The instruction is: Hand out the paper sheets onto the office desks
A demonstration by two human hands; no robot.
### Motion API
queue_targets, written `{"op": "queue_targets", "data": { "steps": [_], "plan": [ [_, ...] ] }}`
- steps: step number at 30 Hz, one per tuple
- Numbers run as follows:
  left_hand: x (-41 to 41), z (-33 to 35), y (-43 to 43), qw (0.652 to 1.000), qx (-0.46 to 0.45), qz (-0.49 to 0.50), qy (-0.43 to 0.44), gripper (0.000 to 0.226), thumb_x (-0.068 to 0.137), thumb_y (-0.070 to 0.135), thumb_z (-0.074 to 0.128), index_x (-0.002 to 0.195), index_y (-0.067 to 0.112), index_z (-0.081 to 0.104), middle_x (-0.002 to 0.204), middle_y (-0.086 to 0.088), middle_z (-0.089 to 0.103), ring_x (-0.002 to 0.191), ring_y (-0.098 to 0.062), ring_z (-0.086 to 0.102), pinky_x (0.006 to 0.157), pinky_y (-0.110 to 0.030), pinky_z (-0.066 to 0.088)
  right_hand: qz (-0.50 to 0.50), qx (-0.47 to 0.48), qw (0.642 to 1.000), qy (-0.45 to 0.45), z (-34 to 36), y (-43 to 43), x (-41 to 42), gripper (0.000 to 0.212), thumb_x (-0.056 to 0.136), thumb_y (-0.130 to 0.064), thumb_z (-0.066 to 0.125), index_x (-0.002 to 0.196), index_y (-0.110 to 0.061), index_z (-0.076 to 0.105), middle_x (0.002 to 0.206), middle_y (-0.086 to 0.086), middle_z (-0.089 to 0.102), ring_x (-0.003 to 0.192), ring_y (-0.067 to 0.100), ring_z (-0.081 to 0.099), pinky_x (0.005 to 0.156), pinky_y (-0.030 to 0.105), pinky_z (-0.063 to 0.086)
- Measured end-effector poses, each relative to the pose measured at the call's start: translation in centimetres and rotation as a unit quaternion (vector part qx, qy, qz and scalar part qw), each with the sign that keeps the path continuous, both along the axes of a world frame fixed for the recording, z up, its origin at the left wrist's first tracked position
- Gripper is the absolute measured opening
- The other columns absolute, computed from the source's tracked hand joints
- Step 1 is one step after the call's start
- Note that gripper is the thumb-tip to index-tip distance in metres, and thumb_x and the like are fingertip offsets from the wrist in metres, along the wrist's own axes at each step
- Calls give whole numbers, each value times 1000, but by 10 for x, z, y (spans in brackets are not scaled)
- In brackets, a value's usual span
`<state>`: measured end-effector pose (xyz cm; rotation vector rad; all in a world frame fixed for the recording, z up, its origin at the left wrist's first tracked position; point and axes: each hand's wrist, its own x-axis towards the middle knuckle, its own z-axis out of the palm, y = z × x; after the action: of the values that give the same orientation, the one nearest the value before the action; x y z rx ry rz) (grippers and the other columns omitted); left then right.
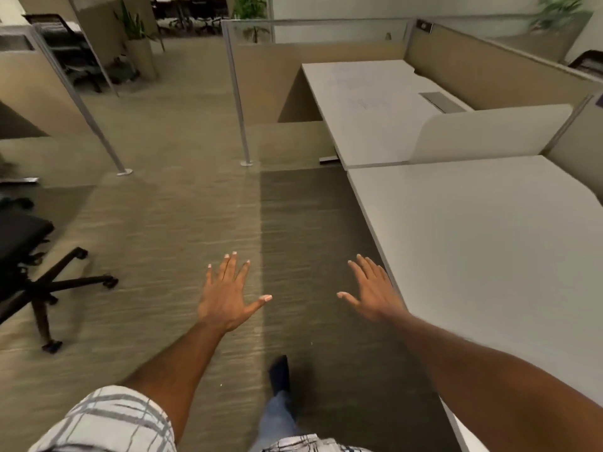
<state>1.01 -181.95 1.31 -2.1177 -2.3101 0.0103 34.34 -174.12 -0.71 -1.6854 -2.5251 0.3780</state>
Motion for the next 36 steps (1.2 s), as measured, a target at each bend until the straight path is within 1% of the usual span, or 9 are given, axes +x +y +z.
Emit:
{"op": "queue_targets", "data": {
  "steps": [4,8,11,16,20,24,31,33,36],
  "plan": [
    [-36,-15,128,999,-27,-14,-13,116,67,93,0,154,19,20,163,-12,9,151,-26,4,120,-53,5,-18,-4,1000,-7,-12,116,-33,96,80,-81,31,154,-24,15,164,4,7,152,23,2,122,42,7],
    [-62,-4,250,999,-11,-40,-30,114,68,93,5,150,19,34,160,-14,22,149,-28,17,119,-54,13,-57,-8,998,2,-7,220,-63,105,72,-90,17,154,-25,17,164,3,9,152,22,4,123,40,9],
    [-80,15,339,998,4,-63,-26,111,70,93,11,149,19,37,159,-15,25,148,-28,20,119,-55,15,-76,0,997,13,7,294,-82,94,80,-83,26,154,-24,19,164,3,10,151,22,4,121,40,7],
    [-103,26,481,997,13,-82,-7,107,72,91,19,152,20,27,162,-13,14,150,-26,10,120,-53,6,-83,6,996,4,13,420,-104,84,88,-72,37,153,-22,21,163,5,13,151,24,8,122,42,10],
    [-107,21,586,997,2,-80,6,107,72,91,15,154,22,20,163,-10,6,151,-24,2,121,-52,3,-73,34,997,3,13,536,-116,84,88,-73,31,153,-22,20,163,6,14,150,26,9,122,42,9],
    [-105,18,695,996,-5,-83,15,106,73,91,13,155,23,12,164,-9,-1,151,-23,-3,121,-51,0,-89,34,995,6,11,657,-123,84,89,-74,29,154,-23,15,164,5,7,151,26,3,121,42,4],
    [-96,32,866,995,1,-102,-2,106,73,91,18,155,24,14,164,-9,-1,151,-23,-3,121,-50,-1,-121,8,992,21,11,797,-125,84,88,-75,22,155,-26,12,165,2,1,152,24,-1,121,41,0],
    [-95,30,909,992,-4,-123,-1,106,73,91,16,155,24,13,164,-9,-1,151,-23,-4,121,-51,-2,-138,1,990,17,7,827,-126,84,87,-77,21,155,-28,11,165,0,-1,152,23,-2,120,41,-2],
    [-91,27,971,987,-14,-162,7,105,74,91,15,156,24,9,164,-9,-4,151,-22,-6,121,-51,-3,-173,-6,985,20,0,866,-127,86,86,-79,21,155,-29,11,165,0,-1,152,24,-1,123,45,1]
  ]
}}
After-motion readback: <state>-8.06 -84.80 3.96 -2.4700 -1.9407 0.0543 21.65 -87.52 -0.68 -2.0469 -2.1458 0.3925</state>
